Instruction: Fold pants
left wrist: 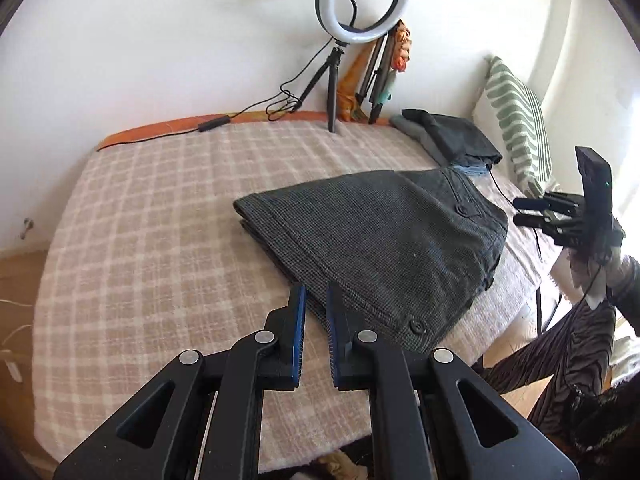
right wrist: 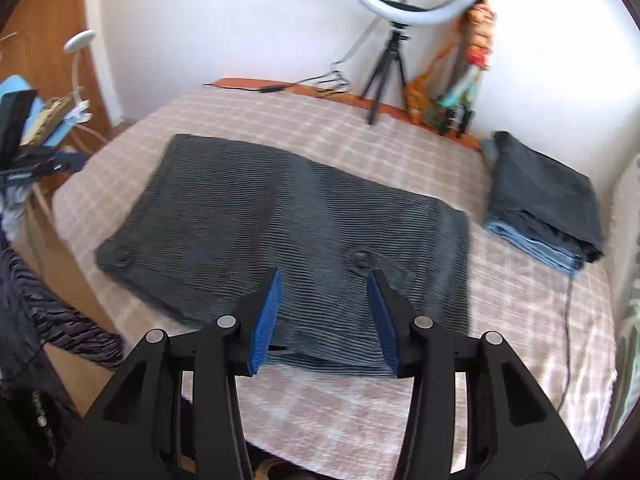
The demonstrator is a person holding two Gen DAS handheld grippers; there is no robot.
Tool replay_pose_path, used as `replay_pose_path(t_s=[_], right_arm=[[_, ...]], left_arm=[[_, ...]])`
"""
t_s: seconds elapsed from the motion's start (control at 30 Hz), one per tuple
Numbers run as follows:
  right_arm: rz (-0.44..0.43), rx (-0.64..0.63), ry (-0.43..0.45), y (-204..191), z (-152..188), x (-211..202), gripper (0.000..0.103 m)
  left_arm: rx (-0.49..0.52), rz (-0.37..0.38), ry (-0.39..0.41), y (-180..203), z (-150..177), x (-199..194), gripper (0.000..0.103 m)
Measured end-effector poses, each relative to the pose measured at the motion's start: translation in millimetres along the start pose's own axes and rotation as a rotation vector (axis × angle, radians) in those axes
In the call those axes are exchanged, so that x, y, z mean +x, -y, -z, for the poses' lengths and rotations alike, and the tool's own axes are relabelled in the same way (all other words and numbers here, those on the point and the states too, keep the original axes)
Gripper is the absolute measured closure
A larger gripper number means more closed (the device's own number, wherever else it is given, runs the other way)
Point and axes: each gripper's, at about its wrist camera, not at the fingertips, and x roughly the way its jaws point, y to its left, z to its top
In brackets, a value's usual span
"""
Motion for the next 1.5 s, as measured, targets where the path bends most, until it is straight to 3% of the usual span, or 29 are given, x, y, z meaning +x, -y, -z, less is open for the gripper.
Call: replay_pose_path(t_s=[0.13, 0.23, 0.37, 0.53, 0.67, 0.73, 0.8, 0.87, 1.07, 1.2, 1.27, 1.5], right_arm=[[-0.215, -0.093, -0.011, -58, -9, 22, 0.057], [-0.299, -0.168, -0.019, -97, -10, 40, 0.057], [-0.375, -0.277, -0.044, -144, -4, 58, 0.057], [-0.363, -0.397, -0.079, -187, 0, 81, 0.057], [-0.327, -0.43, -0.09, -195, -4, 97, 0.057], [-0.35, -0.417, -0.102, -193, -8, 102, 0.059], [-0.385, -0.385, -0.115, -187, -9, 105, 0.069], [-0.414, -0.334, -0.11, -181, -13, 105, 0.087], [-0.492, -0.206, -0.066, -172, -29, 91, 0.092], [-0.623, -0.102, -0.037, -171, -41, 76, 0.097], [-0.634, -0.086, -0.029, -177, -43, 73, 0.097], [-0.65, -0.11, -0.176, -190, -12, 113, 0.097]], left_arm=[[-0.06, 0.008, 0.025, -11, -9, 12, 0.094], [-0.134, 0.045, 0.043, -22, -12, 24, 0.094], [-0.212, 0.082, 0.065, -33, -8, 31, 0.094], [-0.234, 0.078, 0.091, -40, -10, 24, 0.094], [-0.267, 0.087, 0.116, -48, -10, 17, 0.094], [-0.27, 0.087, 0.12, -51, -9, 16, 0.094], [-0.272, 0.088, 0.119, -52, -9, 16, 0.094], [-0.271, 0.089, 0.114, -52, -8, 17, 0.094], [-0.235, 0.06, 0.117, -46, -11, 15, 0.094], [-0.226, 0.046, 0.129, -46, -12, 12, 0.094], [-0.223, 0.038, 0.125, -47, -13, 13, 0.094], [-0.226, 0.034, 0.084, -43, -14, 26, 0.094]])
